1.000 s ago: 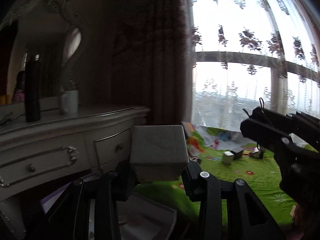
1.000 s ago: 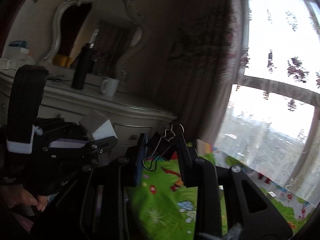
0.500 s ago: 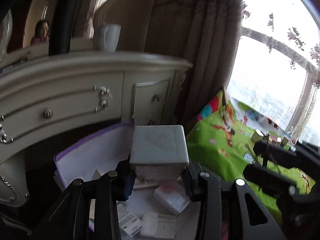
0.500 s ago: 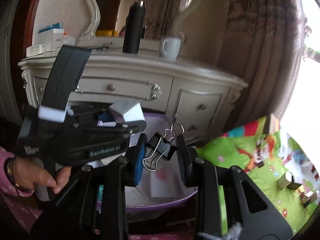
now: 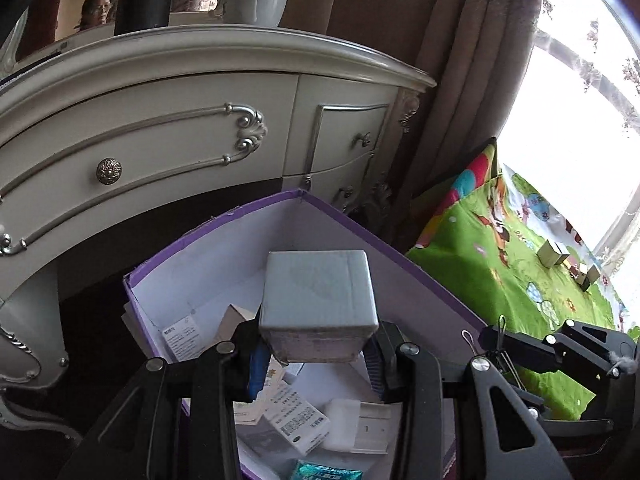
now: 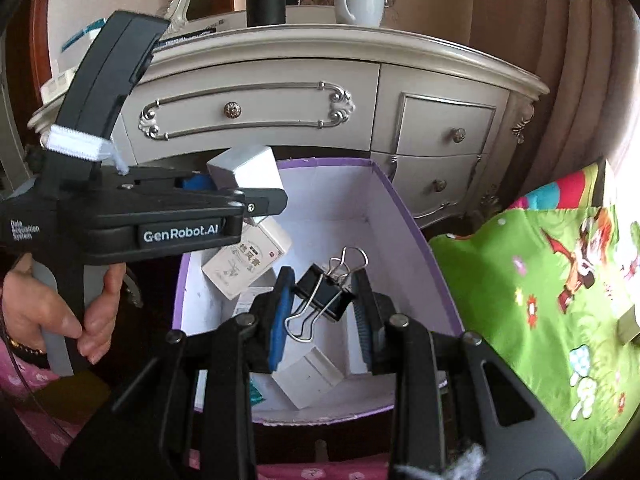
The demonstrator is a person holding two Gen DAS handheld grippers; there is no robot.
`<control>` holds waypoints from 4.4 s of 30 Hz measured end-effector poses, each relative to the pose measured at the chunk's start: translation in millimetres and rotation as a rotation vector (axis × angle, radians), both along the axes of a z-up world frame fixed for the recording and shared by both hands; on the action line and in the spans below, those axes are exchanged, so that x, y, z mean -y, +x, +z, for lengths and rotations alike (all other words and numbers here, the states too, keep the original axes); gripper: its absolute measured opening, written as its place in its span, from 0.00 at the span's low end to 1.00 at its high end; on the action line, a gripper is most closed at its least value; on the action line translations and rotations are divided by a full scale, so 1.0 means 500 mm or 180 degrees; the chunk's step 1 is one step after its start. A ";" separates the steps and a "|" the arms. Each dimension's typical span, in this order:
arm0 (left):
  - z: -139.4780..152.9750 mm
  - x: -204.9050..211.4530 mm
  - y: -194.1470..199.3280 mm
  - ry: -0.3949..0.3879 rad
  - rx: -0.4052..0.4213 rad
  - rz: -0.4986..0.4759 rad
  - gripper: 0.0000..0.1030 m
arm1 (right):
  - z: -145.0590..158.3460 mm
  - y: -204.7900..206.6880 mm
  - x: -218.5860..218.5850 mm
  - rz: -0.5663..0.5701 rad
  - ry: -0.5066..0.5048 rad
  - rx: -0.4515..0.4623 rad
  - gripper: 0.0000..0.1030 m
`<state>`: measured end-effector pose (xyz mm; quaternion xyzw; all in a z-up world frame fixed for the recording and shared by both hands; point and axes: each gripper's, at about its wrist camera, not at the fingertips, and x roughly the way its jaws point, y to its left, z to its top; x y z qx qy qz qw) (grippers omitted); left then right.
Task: Organize rigid objects
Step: 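Carry the binder clip and white cube box over the purple storage box, then open both grippers over the storage box to drop the items, then move both open grippers back over the bed, then grasp the white JIYIN MUSIC box with the right gripper while the left grasps a white cube box, then lift both held boxes and carry them toward the storage box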
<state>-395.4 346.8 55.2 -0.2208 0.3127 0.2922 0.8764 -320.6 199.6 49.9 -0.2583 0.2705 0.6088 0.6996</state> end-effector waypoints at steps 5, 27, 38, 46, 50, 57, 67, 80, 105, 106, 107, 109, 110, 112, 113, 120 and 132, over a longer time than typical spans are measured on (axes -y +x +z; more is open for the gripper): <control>0.004 0.000 0.014 0.0075 -0.0087 0.0015 0.40 | 0.004 -0.007 0.001 0.0040 0.0057 -0.0009 0.32; 0.044 0.168 0.170 0.0516 -0.0376 -0.0527 0.97 | 0.077 0.217 0.251 -0.1297 0.0605 -0.0195 0.92; -0.025 0.488 0.482 0.0706 -0.0453 -0.2087 0.97 | 0.013 0.508 0.604 -0.3101 0.0305 -0.0443 0.92; -0.070 0.565 0.787 0.0553 -0.0651 -0.2003 0.97 | -0.036 0.616 0.776 -0.3915 0.0330 -0.0670 0.92; -0.088 0.559 0.911 0.0622 -0.0789 -0.1807 0.97 | -0.042 0.618 0.781 -0.3887 0.0352 -0.0740 0.92; -0.094 0.520 0.894 0.0193 -0.0682 -0.1931 0.36 | -0.045 0.621 0.775 -0.3777 0.0324 -0.0728 0.92; -0.096 0.531 0.828 0.0485 -0.0609 -0.2013 0.37 | -0.013 0.833 0.813 -0.4127 0.0855 -0.0868 0.92; -0.099 0.526 0.829 0.0417 -0.0596 -0.1953 0.45 | -0.002 0.969 0.779 -0.4101 0.0584 -0.0553 0.47; -0.103 0.515 0.831 0.0389 -0.0635 -0.1803 0.66 | -0.043 0.701 0.855 -0.3790 0.0264 -0.0809 0.60; -0.104 0.516 0.831 0.0391 -0.0636 -0.1795 0.66 | -0.042 0.703 0.854 -0.3815 0.0269 -0.0808 0.61; -0.104 0.516 0.832 0.0395 -0.0639 -0.1789 0.66 | -0.042 0.705 0.852 -0.3843 0.0259 -0.0796 0.61; -0.105 0.516 0.833 0.0394 -0.0637 -0.1787 0.65 | -0.042 0.712 0.845 -0.3860 0.0226 -0.0769 0.61; -0.104 0.515 0.832 0.0387 -0.0630 -0.1775 0.62 | -0.043 0.715 0.843 -0.3878 0.0210 -0.0757 0.58; -0.103 0.511 0.830 0.0379 -0.0611 -0.1731 0.53 | -0.042 0.717 0.842 -0.3983 0.0136 -0.0690 0.43; -0.102 0.508 0.828 0.0366 -0.0593 -0.1706 0.44 | -0.042 0.717 0.845 -0.3982 0.0144 -0.0688 0.43; -0.100 0.486 0.824 0.0245 -0.0505 -0.1664 0.35 | -0.047 0.717 0.798 -0.4009 -0.0327 -0.0309 0.43; -0.099 0.509 0.819 0.0477 -0.0647 -0.1712 0.35 | -0.042 0.679 0.792 -0.4139 -0.0385 -0.0325 0.43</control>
